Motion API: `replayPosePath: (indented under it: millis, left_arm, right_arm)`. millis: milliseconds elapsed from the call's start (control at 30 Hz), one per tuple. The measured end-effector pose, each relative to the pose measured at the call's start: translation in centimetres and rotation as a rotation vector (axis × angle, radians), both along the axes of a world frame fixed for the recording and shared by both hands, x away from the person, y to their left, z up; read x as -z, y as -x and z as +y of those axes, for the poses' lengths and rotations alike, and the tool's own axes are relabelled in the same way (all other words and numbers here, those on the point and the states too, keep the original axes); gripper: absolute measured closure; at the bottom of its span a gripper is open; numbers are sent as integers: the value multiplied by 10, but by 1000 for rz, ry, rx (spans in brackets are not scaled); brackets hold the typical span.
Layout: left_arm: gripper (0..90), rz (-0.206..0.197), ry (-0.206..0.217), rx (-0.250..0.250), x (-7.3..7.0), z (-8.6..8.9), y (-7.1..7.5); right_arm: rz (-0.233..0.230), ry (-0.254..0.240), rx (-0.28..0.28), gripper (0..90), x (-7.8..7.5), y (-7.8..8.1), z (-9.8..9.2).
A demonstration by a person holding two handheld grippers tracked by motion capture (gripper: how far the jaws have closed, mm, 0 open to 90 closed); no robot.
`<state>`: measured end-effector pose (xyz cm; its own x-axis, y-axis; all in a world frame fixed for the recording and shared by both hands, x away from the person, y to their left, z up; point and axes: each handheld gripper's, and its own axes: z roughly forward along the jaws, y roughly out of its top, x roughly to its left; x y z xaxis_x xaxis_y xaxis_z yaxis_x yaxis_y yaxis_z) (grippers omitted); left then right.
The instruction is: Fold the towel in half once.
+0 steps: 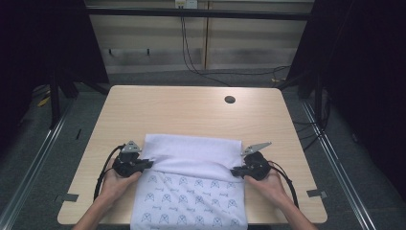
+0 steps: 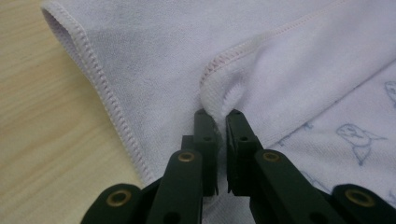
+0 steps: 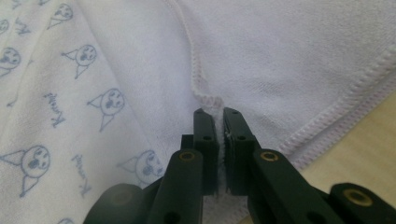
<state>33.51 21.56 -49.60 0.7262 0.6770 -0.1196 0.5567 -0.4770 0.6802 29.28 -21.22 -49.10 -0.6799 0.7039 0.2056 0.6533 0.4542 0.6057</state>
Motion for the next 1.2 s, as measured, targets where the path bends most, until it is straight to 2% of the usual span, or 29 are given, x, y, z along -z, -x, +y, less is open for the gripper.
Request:
replayPosePath:
  millis: [100,233,300,500,567,633,700,767,933,1000,1067,1133,1200]
  left_arm:
    - [849,-14,-1,-17,1,-1,-8]
    - [849,-15,26,-47,3,-2,-21]
    - [849,-23,26,-57,4,-2,-29]
    - [849,-25,32,-85,5,-9,-55]
    - [849,-17,55,-98,7,-10,-63]
    - [849,-16,59,-98,7,-11,-70]
    - [849,-18,82,-119,9,-12,-78]
    - [848,-31,99,-134,12,-13,-83]
    - [848,-35,53,-148,9,-22,-98]
    - [847,-37,28,-156,7,-25,-105]
    - [847,-39,12,-170,7,-26,-110]
    - [846,-24,47,-189,8,-24,-112]
    - [846,-30,62,-186,9,-21,-111]
  right_arm:
    - [-5,-1,34,861,1,-16,-2]
    - [-16,18,76,861,1,-38,-2]
    - [-17,17,98,861,2,-49,-2]
    - [-21,30,137,861,2,-78,-3]
    - [-22,28,151,861,3,-86,-4]
    - [-26,18,162,861,4,-96,-7]
    - [-24,8,175,862,5,-102,-8]
    - [-54,33,154,862,5,-106,-8]
    - [-60,47,191,862,5,-119,-8]
    - [-60,65,198,862,4,-124,-7]
    - [-79,88,210,862,4,-128,-2]
    - [-88,103,217,862,4,-132,3]
    - [-86,80,229,863,5,-135,1]
